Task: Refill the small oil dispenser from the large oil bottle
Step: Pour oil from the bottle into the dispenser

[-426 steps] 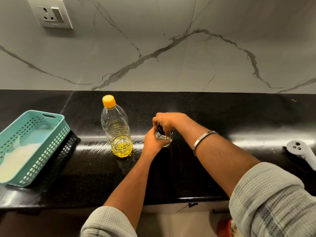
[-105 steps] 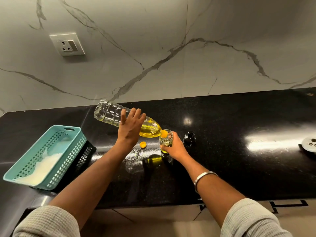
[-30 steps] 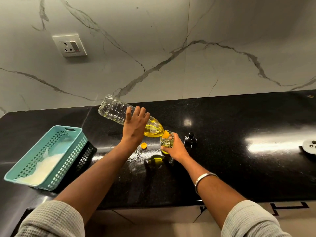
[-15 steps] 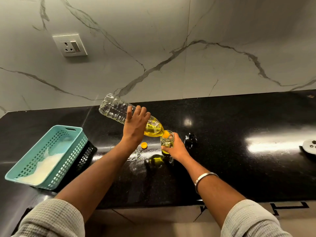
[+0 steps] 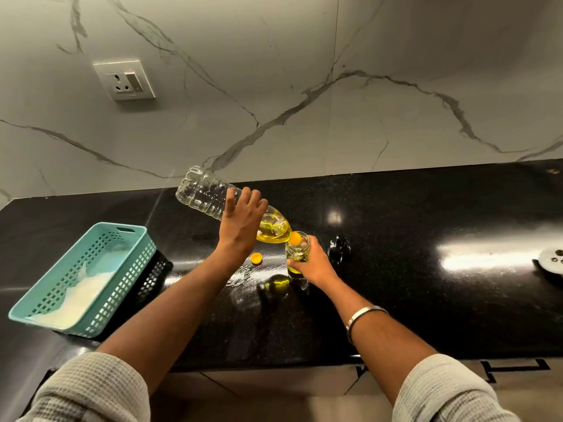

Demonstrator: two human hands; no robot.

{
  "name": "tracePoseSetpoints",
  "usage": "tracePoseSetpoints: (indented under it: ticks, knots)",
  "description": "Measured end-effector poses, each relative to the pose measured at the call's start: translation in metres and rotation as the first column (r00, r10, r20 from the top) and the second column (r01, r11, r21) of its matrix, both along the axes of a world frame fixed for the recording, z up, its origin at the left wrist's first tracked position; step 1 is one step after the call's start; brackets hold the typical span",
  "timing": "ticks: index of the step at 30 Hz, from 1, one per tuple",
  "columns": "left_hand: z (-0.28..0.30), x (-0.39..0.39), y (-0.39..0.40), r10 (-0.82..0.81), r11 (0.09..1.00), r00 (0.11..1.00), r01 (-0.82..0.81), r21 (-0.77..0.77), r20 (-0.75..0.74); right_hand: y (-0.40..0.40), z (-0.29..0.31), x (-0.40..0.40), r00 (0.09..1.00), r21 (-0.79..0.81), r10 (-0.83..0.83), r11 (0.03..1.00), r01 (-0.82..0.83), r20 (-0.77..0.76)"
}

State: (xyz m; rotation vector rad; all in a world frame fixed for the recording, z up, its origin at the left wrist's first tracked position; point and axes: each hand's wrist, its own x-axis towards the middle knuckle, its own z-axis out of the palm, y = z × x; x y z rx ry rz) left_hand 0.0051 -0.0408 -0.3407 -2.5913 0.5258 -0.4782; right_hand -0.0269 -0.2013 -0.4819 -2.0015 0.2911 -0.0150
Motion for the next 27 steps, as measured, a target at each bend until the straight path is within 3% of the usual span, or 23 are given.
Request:
tracePoseSetpoints:
  ticks: [27]
  knots:
    - [0.0029, -0.0003, -0.0039, -0.015, 1.0, 1.0, 0.015, 0.019, 0.007, 0.0004, 0.0051, -0.0035, 1.0, 0.016, 0.002, 1.0, -0.002, 0.006]
